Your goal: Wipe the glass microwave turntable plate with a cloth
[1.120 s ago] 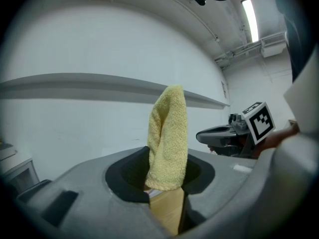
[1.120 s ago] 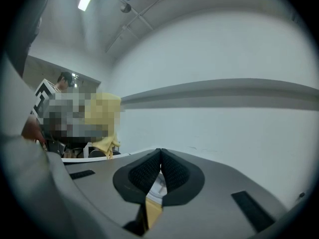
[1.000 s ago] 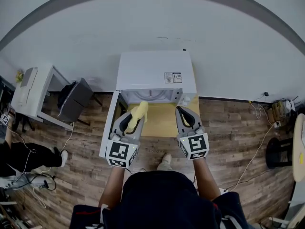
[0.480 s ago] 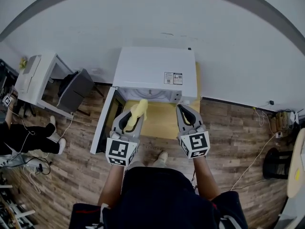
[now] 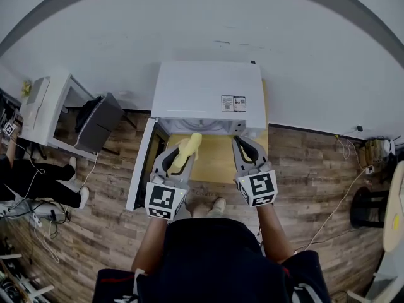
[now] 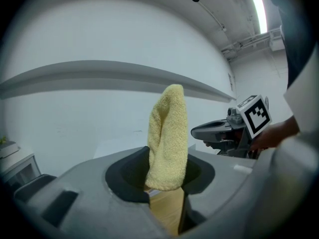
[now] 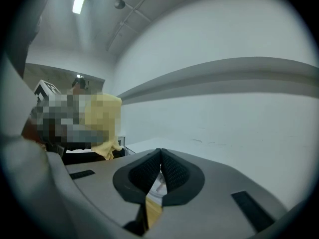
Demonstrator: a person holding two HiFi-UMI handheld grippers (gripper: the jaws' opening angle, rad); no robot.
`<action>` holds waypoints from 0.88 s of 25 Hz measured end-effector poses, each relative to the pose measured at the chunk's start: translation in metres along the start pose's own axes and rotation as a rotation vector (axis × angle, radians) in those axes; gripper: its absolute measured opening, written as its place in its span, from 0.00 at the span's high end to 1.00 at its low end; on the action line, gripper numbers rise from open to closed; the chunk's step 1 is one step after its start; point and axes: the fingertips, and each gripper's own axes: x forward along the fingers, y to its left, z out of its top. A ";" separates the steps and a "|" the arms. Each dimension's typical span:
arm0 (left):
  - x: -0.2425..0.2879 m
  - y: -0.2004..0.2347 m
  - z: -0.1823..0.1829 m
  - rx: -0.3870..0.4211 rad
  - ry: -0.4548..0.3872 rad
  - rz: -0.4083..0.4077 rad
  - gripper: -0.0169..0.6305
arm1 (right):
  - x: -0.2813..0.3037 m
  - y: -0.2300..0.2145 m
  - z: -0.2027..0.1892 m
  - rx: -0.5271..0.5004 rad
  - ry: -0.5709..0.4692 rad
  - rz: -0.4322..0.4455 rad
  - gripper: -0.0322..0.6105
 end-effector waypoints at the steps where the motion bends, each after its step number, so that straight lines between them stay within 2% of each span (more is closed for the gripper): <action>1: 0.001 0.004 0.000 -0.001 0.002 -0.011 0.77 | 0.001 0.002 0.001 0.000 0.004 -0.007 0.93; 9: 0.009 0.020 -0.002 -0.052 0.001 -0.106 0.77 | 0.016 0.022 -0.001 -0.037 0.040 -0.007 0.93; 15: 0.017 0.030 -0.026 0.015 0.050 -0.105 0.77 | 0.028 0.038 -0.021 -0.047 0.099 0.039 0.93; 22: 0.022 0.028 -0.047 -0.013 0.067 -0.132 0.77 | 0.038 0.048 -0.042 -0.073 0.146 0.087 0.93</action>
